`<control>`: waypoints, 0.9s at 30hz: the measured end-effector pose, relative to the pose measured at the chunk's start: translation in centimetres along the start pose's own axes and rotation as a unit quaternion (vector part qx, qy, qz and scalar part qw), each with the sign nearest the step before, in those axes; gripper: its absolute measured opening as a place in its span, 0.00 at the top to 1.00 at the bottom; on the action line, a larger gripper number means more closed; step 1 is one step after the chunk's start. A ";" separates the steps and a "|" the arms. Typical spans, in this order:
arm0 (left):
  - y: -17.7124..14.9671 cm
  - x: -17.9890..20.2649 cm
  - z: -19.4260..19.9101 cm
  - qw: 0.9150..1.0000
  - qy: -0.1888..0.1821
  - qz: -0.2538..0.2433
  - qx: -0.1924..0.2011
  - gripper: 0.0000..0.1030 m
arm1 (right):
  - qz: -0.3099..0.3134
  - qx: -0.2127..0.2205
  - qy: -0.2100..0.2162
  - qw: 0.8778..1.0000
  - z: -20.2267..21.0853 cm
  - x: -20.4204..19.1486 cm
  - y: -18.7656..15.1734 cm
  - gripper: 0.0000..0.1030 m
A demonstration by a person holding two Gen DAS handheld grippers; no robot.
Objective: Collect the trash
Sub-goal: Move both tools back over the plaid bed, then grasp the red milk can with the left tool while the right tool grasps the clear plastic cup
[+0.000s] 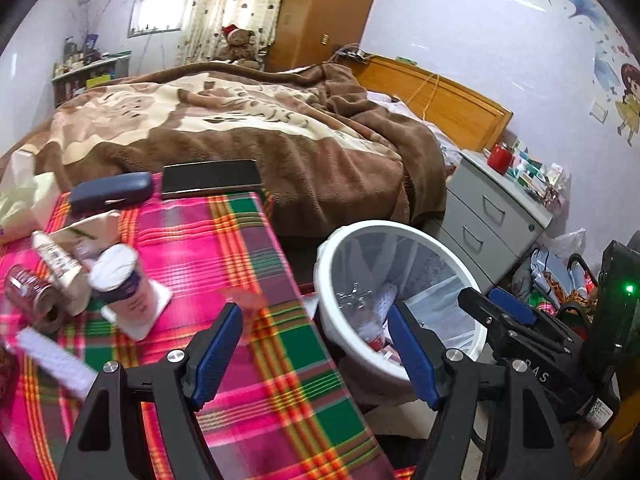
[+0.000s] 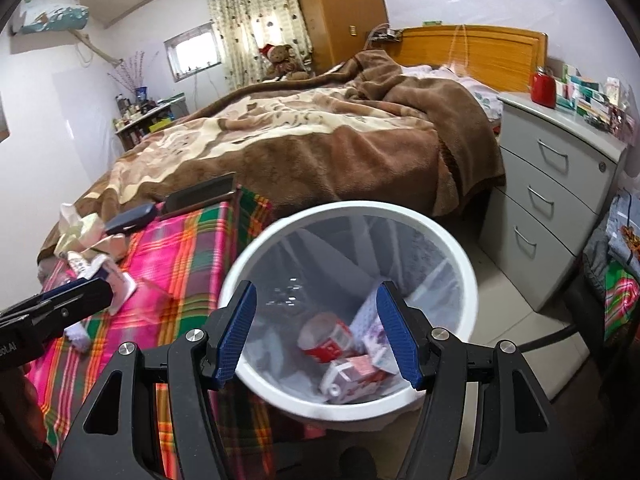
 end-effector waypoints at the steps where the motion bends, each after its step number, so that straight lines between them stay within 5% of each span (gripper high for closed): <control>1: -0.2 -0.4 0.5 1.000 0.004 0.003 0.003 0.27 | 0.004 0.002 0.003 1.000 0.1 -0.5 0.0 0.38; 14: -2.9 -7.1 7.2 0.997 0.058 0.039 0.027 0.27 | 0.046 0.010 0.055 0.997 1.2 -7.2 -1.0 0.38; 27: -5.2 -17.0 13.1 0.984 0.134 0.102 0.052 0.27 | 0.083 -0.023 0.077 0.993 -1.0 -12.6 -2.4 0.38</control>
Point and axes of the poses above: each gripper's, at about its wrist camera, not at the fingertips, and z roughly against the way its jaws point, x to its right, y to its top, the point moved 4 cm from there along -z, roughly the way its jaws point, and after that the axes turned 8 degrees about -y, right-handed, at the moved point
